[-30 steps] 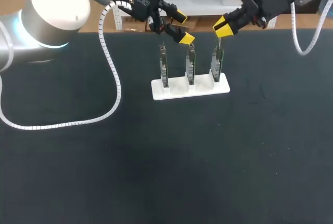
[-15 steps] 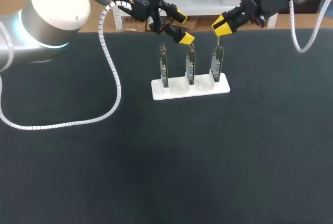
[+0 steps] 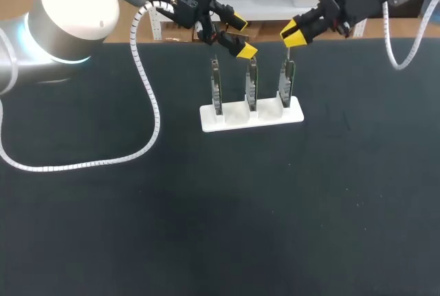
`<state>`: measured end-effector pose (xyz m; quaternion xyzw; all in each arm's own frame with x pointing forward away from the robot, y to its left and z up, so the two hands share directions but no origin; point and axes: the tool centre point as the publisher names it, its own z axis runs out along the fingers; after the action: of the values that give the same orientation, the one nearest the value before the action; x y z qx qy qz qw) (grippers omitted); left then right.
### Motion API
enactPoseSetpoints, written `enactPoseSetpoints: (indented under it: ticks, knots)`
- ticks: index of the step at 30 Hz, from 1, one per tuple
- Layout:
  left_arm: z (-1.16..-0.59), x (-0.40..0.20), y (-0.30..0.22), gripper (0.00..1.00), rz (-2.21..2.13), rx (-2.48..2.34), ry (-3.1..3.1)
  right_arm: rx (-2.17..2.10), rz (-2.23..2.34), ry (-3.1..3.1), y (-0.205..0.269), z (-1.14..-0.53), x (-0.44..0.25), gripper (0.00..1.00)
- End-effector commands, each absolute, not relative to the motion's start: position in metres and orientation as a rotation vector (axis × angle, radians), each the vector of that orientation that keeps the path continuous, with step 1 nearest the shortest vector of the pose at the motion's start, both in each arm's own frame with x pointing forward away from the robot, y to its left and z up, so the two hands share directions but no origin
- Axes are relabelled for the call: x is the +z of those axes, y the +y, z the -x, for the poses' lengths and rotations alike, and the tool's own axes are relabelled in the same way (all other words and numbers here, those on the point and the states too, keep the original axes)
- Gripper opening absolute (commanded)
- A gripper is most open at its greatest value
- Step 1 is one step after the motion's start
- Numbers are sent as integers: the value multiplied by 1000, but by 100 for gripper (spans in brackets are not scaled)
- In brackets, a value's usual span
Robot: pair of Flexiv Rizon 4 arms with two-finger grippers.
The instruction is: Pick up the optical module with the left hand, and insert it into the network port with the right hand.
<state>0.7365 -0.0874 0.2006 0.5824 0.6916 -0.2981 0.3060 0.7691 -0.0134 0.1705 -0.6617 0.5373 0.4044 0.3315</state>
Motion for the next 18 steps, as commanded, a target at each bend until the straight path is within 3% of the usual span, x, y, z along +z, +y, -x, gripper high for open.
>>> enactPoseSetpoints:
  ticks: [1,18]
  knots:
    - [-737,201,-88,100,-1544,-786,1835,1039,1706,1396,-13,-760,167,0]
    - [-737,201,-88,100,-1544,-786,1835,1065,1639,1338,-16,-757,158,0]
